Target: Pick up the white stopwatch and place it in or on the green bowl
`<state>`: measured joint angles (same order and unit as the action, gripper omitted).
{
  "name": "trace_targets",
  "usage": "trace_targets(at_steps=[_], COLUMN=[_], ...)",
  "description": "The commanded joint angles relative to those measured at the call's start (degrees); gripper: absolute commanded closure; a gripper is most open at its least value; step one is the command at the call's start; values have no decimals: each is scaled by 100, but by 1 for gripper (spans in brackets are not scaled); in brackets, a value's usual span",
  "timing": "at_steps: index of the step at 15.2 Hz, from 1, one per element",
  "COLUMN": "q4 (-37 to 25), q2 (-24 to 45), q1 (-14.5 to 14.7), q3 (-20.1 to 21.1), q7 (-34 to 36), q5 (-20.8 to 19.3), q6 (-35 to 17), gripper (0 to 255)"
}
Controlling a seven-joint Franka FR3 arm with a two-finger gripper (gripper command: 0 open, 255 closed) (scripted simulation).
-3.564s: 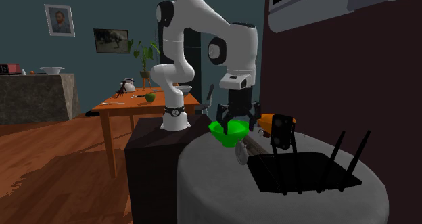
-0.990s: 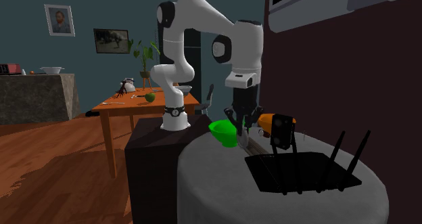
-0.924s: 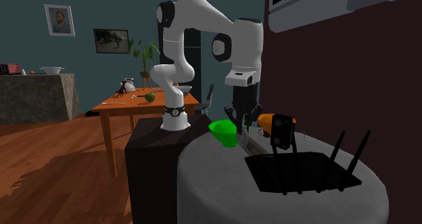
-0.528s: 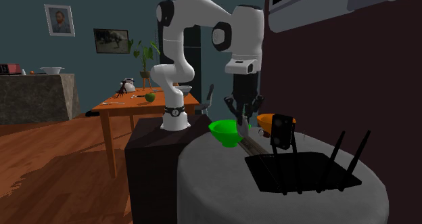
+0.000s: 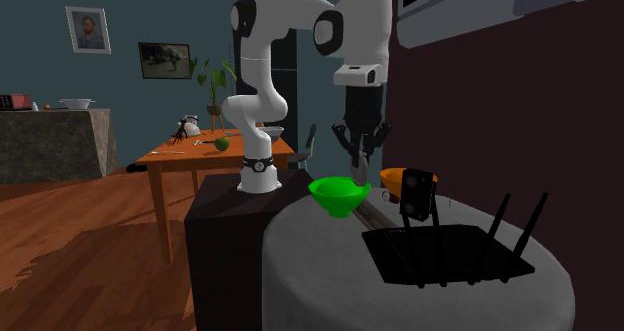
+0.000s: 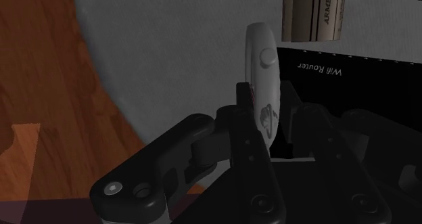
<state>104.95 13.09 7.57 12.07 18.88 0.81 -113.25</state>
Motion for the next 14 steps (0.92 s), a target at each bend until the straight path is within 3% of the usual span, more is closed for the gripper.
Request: trace_targets(at_steps=[1,5,14], q4=[-109,-280,1860], q2=[-35,-112,-2000], q1=[-1,-5,185], q3=[2,6,239], q7=[2,2,213], q5=[6,21,515], q6=[146,392,77], gripper=[255,255,255])
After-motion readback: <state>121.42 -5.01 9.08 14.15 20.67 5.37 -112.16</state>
